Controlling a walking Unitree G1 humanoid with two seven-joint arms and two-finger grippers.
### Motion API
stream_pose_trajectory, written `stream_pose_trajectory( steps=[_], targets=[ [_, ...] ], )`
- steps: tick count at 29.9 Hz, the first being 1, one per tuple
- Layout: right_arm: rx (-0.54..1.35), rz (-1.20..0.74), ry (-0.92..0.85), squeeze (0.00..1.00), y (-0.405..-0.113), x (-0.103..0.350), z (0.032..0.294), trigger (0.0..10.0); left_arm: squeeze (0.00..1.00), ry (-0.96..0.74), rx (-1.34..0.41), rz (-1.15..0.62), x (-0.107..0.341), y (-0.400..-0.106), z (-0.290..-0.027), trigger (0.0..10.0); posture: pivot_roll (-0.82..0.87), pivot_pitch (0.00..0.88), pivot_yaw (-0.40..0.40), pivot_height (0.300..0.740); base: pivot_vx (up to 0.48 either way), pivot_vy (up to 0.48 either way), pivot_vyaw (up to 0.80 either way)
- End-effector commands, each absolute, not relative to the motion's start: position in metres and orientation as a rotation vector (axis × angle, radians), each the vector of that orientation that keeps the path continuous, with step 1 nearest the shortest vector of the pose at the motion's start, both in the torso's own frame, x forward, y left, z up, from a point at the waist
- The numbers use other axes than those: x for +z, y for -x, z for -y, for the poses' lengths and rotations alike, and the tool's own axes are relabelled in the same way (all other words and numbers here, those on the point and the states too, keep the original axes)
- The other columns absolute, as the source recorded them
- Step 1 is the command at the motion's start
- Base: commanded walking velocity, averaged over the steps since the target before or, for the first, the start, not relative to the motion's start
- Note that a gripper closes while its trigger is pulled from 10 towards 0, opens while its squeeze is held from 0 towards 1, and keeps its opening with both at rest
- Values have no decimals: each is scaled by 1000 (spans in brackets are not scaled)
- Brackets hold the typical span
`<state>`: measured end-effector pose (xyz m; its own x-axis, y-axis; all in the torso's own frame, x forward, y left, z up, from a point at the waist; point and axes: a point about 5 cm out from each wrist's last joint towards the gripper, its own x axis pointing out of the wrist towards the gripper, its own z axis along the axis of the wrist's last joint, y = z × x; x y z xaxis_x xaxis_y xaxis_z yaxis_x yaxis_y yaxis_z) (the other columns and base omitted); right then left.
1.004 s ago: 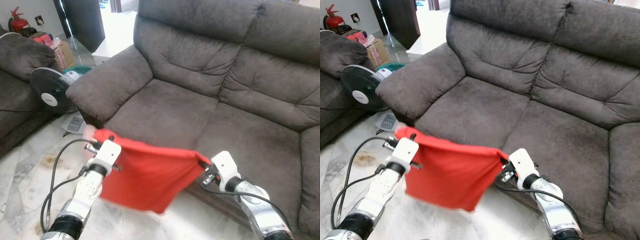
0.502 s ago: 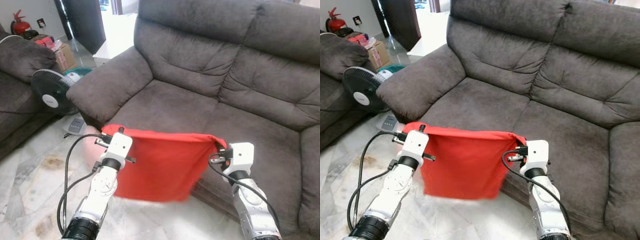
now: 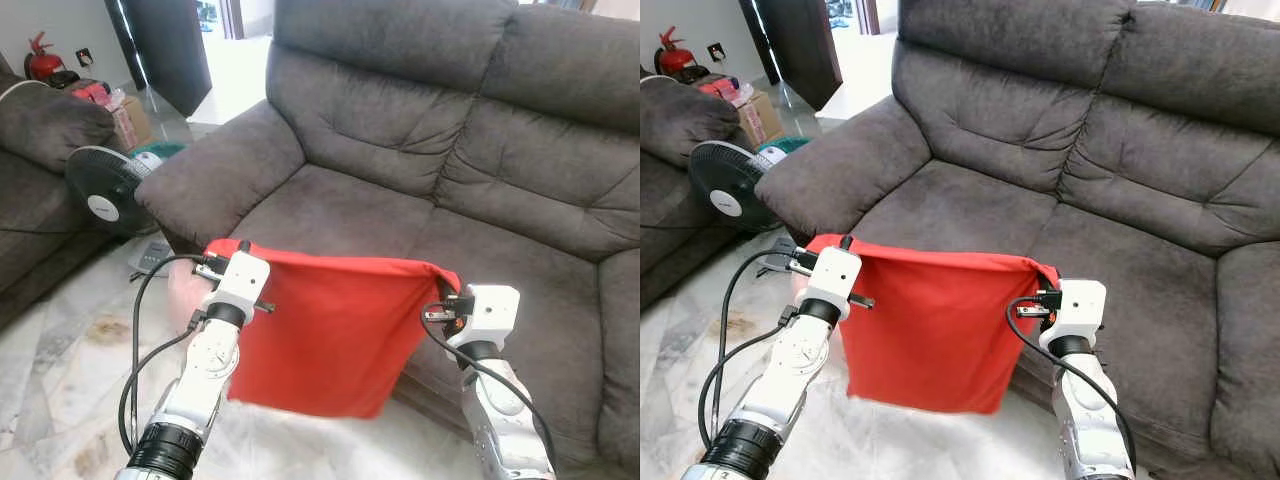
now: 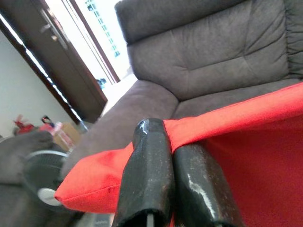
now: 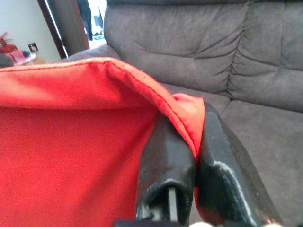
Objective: Move the pillow to the sofa from floor
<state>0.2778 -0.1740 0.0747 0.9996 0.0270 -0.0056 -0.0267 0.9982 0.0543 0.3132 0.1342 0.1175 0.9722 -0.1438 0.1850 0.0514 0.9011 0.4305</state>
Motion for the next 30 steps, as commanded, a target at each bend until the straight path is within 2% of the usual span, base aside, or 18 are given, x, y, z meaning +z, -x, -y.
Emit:
stream_pose_trajectory(
  steps=[1, 9, 13, 22, 30],
  targets=[
    [-34, 42, -58, 0, -278, 84, 190, 10000, 0, -422, -74, 319, 142, -318, -131, 10000, 101, 0, -13, 740, 0, -356, -800],
    [-34, 47, -58, 0, -281, 86, 188, 10000, 0, -432, -113, 301, 139, -320, -127, 10000, 99, 0, -11, 740, 0, -45, -800],
    [-35, 51, -55, 0, -283, 87, 187, 10000, 0, -425, -108, 313, 142, -321, -126, 10000, 105, 0, -18, 740, 0, -290, -800],
    [-24, 59, -61, 0, -287, 89, 184, 10000, 0, -414, -88, 307, 141, -320, -129, 10000, 110, 6, -24, 740, 0, 0, -800],
    [-5, 59, -60, 0, -291, 90, 178, 10000, 0, -396, -89, 314, 143, -318, -128, 10000, 116, 18, -27, 740, 0, 0, 0]
  ],
)
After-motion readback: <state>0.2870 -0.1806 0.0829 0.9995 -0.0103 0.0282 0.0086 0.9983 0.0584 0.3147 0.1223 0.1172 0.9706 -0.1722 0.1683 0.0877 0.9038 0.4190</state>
